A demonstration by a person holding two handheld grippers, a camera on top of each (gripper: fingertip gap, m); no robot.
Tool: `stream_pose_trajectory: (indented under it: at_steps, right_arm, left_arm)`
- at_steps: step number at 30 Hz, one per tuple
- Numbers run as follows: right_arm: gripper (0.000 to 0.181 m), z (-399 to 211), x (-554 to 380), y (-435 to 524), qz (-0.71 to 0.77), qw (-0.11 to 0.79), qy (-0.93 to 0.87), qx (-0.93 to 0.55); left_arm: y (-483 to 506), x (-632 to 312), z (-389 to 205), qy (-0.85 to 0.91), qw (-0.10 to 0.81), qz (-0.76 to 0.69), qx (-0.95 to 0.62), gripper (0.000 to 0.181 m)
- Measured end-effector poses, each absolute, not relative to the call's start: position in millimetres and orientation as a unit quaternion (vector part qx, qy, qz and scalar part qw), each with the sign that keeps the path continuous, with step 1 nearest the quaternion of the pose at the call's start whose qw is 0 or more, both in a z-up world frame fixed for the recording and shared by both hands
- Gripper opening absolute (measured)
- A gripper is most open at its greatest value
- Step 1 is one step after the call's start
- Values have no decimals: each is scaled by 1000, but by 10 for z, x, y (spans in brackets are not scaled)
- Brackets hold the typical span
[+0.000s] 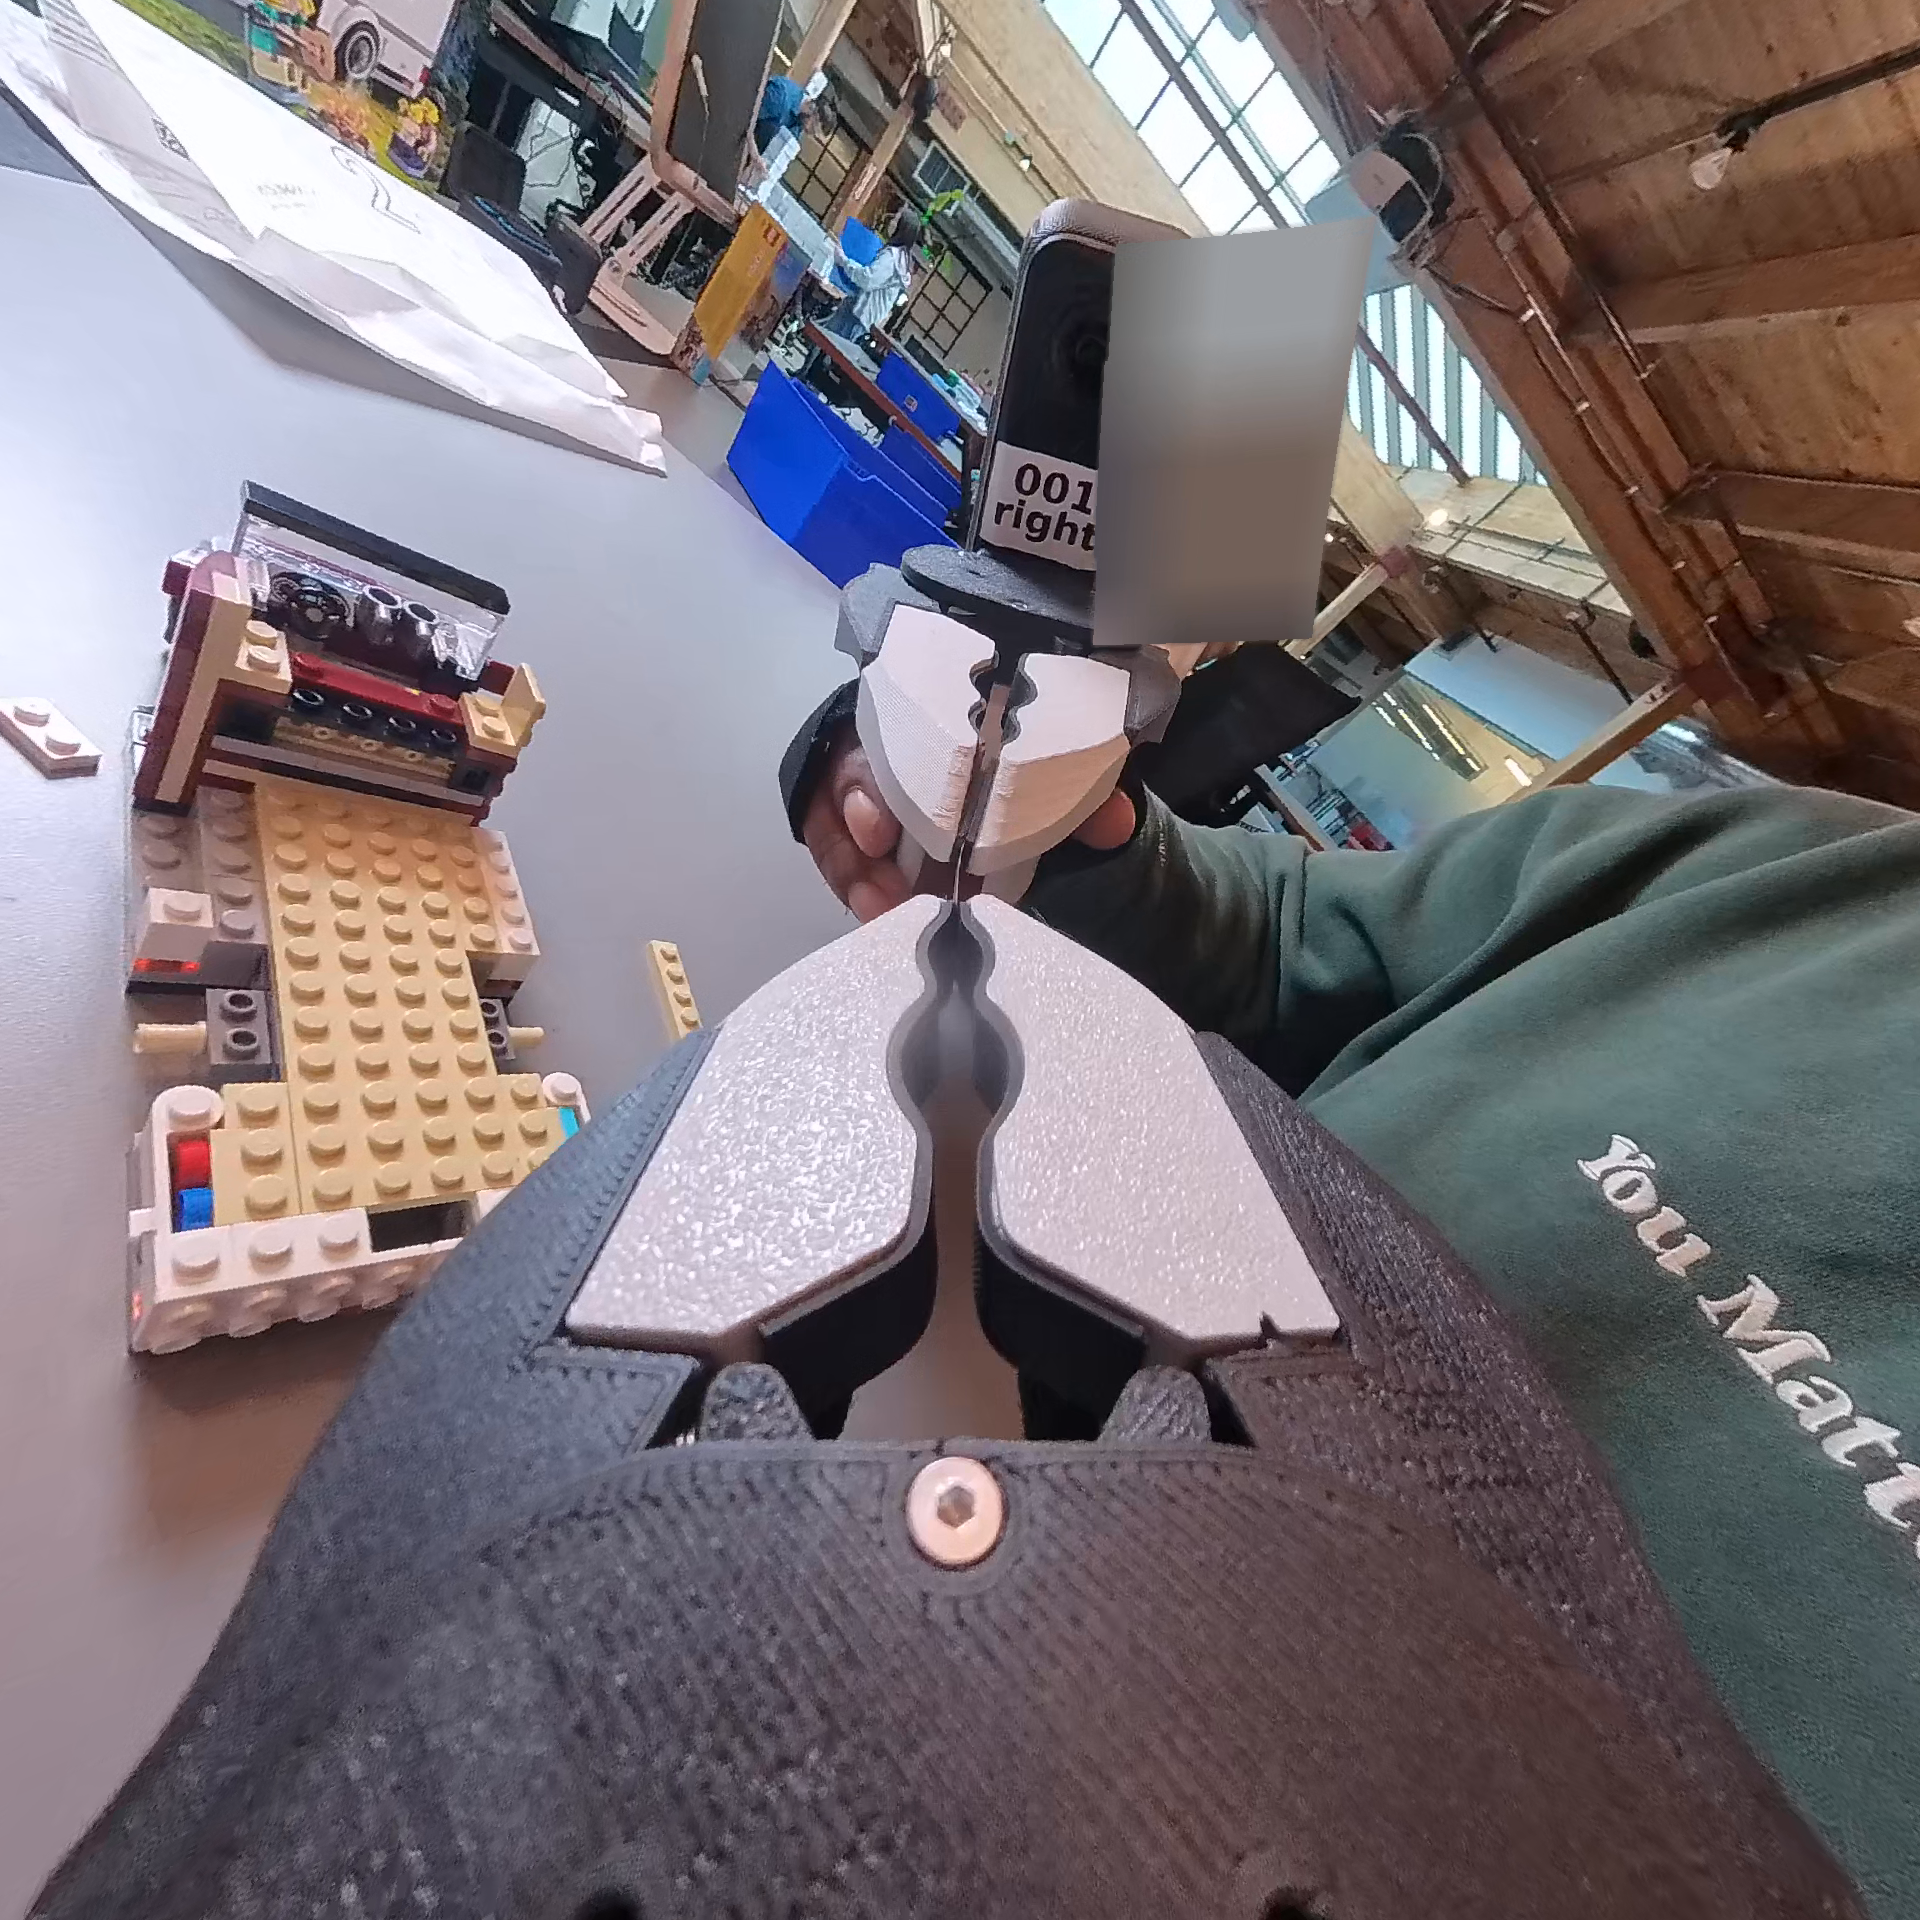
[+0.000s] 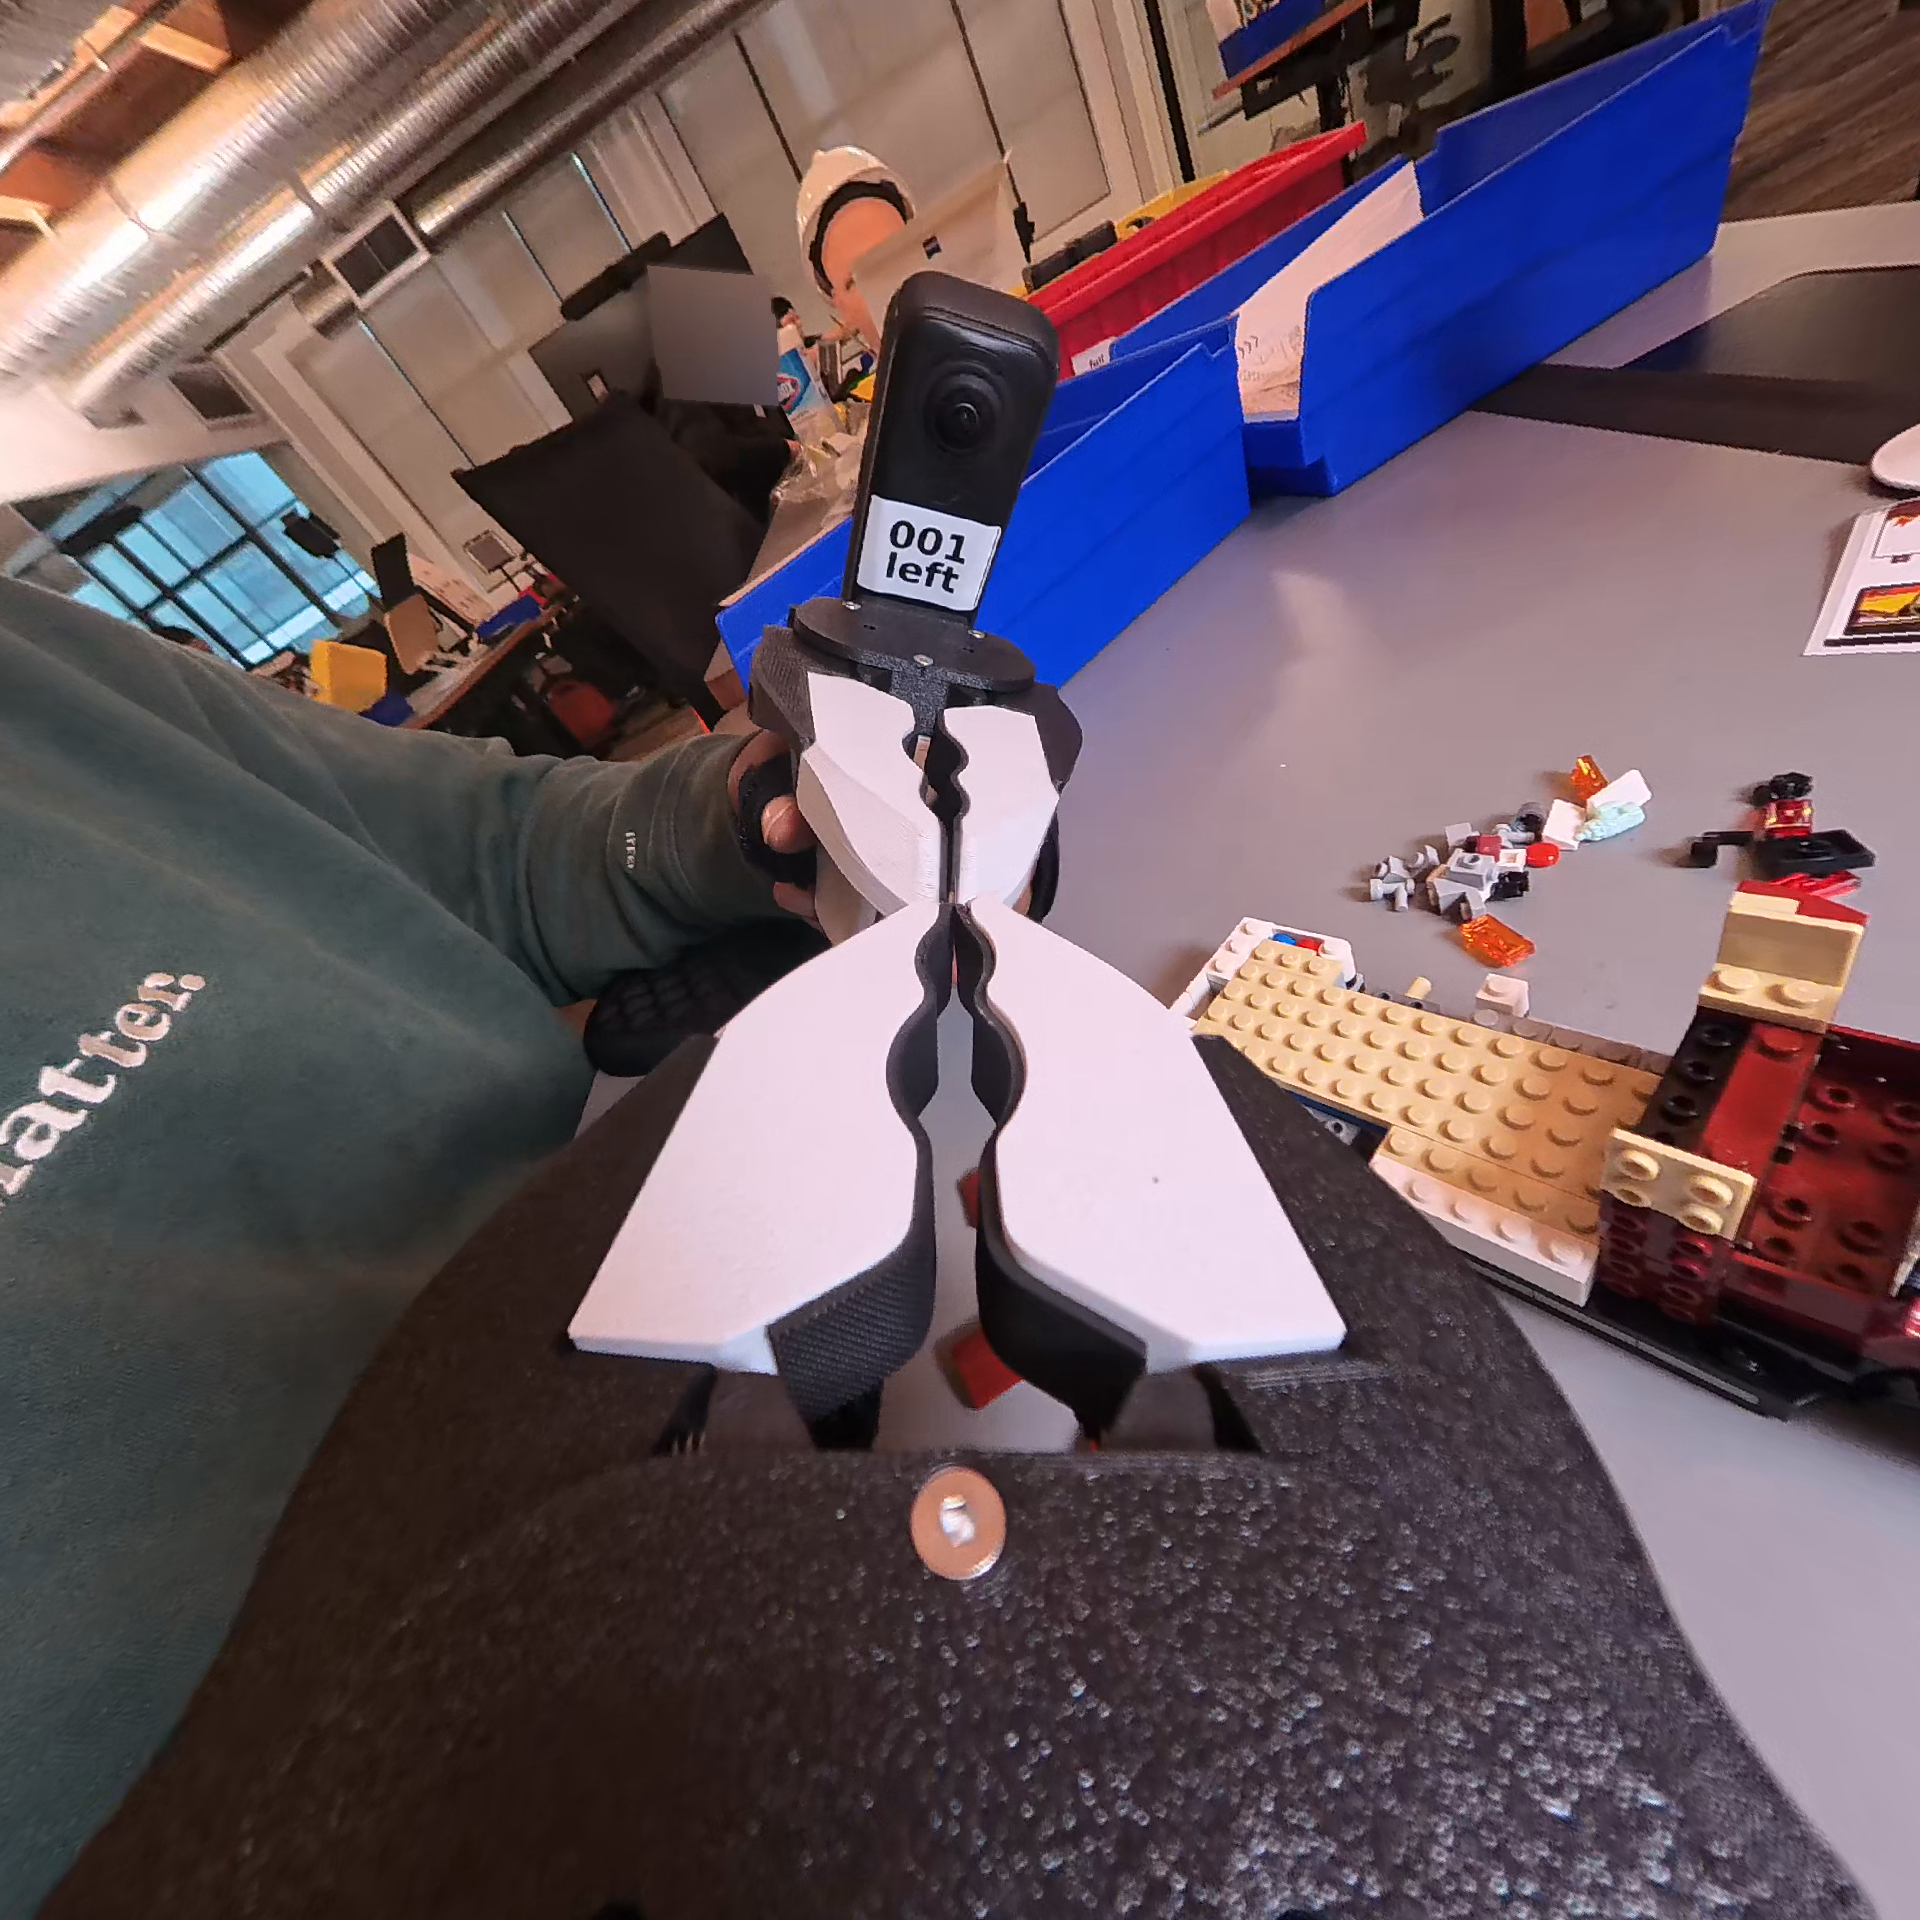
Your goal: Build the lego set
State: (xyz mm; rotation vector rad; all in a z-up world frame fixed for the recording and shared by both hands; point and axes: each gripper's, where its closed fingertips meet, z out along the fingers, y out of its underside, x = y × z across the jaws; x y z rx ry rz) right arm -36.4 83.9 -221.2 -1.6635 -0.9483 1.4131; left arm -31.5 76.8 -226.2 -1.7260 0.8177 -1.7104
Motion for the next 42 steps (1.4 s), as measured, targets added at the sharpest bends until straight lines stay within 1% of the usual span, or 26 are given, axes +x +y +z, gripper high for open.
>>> stream_pose_trajectory:
  at_steps: [1,3,5,7,11,13,14,16,18,22,25,29,30,31,36,38,40,42]
  right_arm:
    - [0,-2212,-363,835,550,372,-371,-649]
    - [0,-2210,-362,832,545,375,-375,-650]
    - [0,-2201,-360,824,543,377,-378,-649]
    - [0,-2191,-361,812,540,381,-382,-646]
    - [0,-2178,-373,771,533,386,-396,-640]
    - [0,-2153,-373,740,540,385,-399,-634]
    - [0,-2133,-366,736,543,385,-397,-632]
    - [0,-2117,-348,742,542,388,-396,-632]
    - [0,-2124,-329,753,540,387,-395,-634]
    - [0,-2128,-293,783,539,386,-390,-639]
    - [0,-2119,-282,797,541,386,-386,-640]
    - [0,-2113,-258,804,536,389,-388,-641]
    - [0,-2103,-247,808,536,390,-387,-641]
    - [0,-2091,-234,814,537,391,-386,-640]
    - [0,-2049,-176,827,539,396,-382,-637]
    - [0,-2021,-147,832,539,400,-382,-635]
    - [0,-1975,-110,843,541,407,-379,-631]
    - [0,-1930,-71,856,543,414,-376,-627]
  left_arm:
    - [767,-314,-2262,309,289,-636,-645,0]
    - [751,-311,-2239,318,296,-632,-641,13]
    - [726,-311,-2201,331,307,-627,-635,22]
    - [722,-316,-2171,339,321,-619,-631,27]
    - [657,-339,-2146,371,319,-610,-623,35]
    - [675,-369,-2240,400,323,-570,-641,49]
    - [678,-391,-2278,414,325,-554,-645,51]
    - [660,-417,-2339,438,323,-529,-651,50]
    - [607,-442,-2501,489,318,-473,-661,48]
    - [472,-538,-2978,586,276,-337,-683,44]
    - [413,-554,-3209,619,251,-273,-692,41]
    - [406,-511,-3302,635,255,-231,-692,27]
    - [438,-517,-3312,637,259,-216,-693,26]
    - [456,-517,-3311,638,263,-212,-692,18]
    - [419,-470,-3273,625,259,-277,-682,17]
    - [358,-414,-3056,586,258,-380,-668,17]
    - [294,-389,-2611,528,269,-521,-614,17]
    - [306,-470,-2217,471,276,-625,-559,17]
